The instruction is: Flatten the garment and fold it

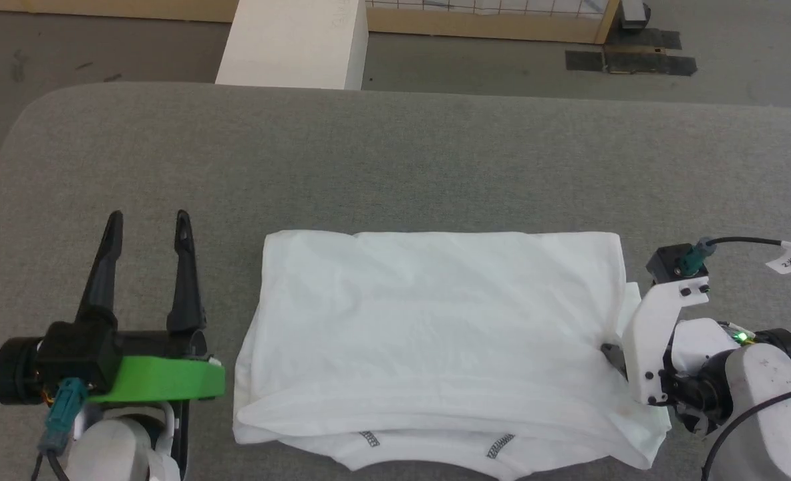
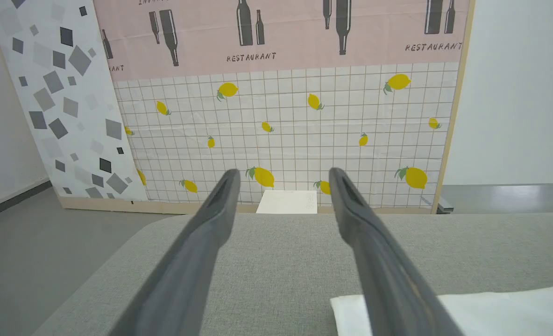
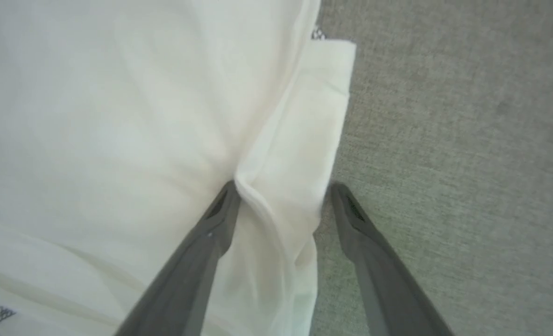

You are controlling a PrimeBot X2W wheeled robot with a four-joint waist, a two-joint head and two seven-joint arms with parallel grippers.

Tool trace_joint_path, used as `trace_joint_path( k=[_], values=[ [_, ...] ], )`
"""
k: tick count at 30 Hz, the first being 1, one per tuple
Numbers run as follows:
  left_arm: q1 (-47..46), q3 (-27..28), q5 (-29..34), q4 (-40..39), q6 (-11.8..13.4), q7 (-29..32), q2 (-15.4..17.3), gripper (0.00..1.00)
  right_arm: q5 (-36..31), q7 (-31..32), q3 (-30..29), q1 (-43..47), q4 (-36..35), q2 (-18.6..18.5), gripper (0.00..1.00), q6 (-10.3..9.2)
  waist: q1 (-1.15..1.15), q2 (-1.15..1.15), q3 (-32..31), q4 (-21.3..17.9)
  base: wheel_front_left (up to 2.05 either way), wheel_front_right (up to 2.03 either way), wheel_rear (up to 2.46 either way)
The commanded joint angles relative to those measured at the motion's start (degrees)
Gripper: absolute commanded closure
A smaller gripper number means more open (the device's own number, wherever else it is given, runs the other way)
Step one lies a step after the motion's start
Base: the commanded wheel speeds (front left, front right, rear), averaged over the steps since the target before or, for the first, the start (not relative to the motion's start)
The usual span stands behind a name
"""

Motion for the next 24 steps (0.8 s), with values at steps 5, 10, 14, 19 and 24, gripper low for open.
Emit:
trace_joint_path(
  k=[5, 10, 14, 19, 24],
  values=[
    [1.5, 2.4, 2.0, 1.6, -2.8, -0.2, -2.8, 0.0, 3.8, -0.6, 1.4, 1.0, 3.7, 0.6, 1.0, -0.09, 0.0, 0.0, -0.6, 0.0, 0.0, 0.0, 0.0],
    [2.3, 4.4, 3.1, 2.5, -4.6, -0.2, -4.8, 0.0, 5.1, -2.6, -1.2, 0.7, 2.5, -1.3, 1.0, -0.09, 0.0, 0.0, -1.7, -0.7, 0.0, 0.0, 0.0],
    [2.5, 5.8, 3.9, 3.1, -6.0, -0.2, -6.1, 0.0, 4.1, -2.4, -5.3, 1.5, 1.9, -4.5, 1.0, -0.09, 0.0, 0.0, -2.3, -1.1, 0.0, 0.0, 0.0],
    [2.6, 7.1, 4.9, 3.4, -7.8, -0.2, -7.4, 0.0, 0.0, -2.0, -12.7, 2.4, 2.4, -7.4, 1.0, -0.09, 0.0, 0.0, -2.5, -1.5, 0.0, 0.0, 0.0],
    [2.8, 7.9, 5.8, 3.8, -9.1, -0.2, -8.7, 0.0, -3.0, -1.9, -15.8, 2.4, 2.0, -7.8, 1.0, -0.09, 0.0, 0.0, -3.4, -1.3, 0.0, 0.0, 0.0]
  ],
)
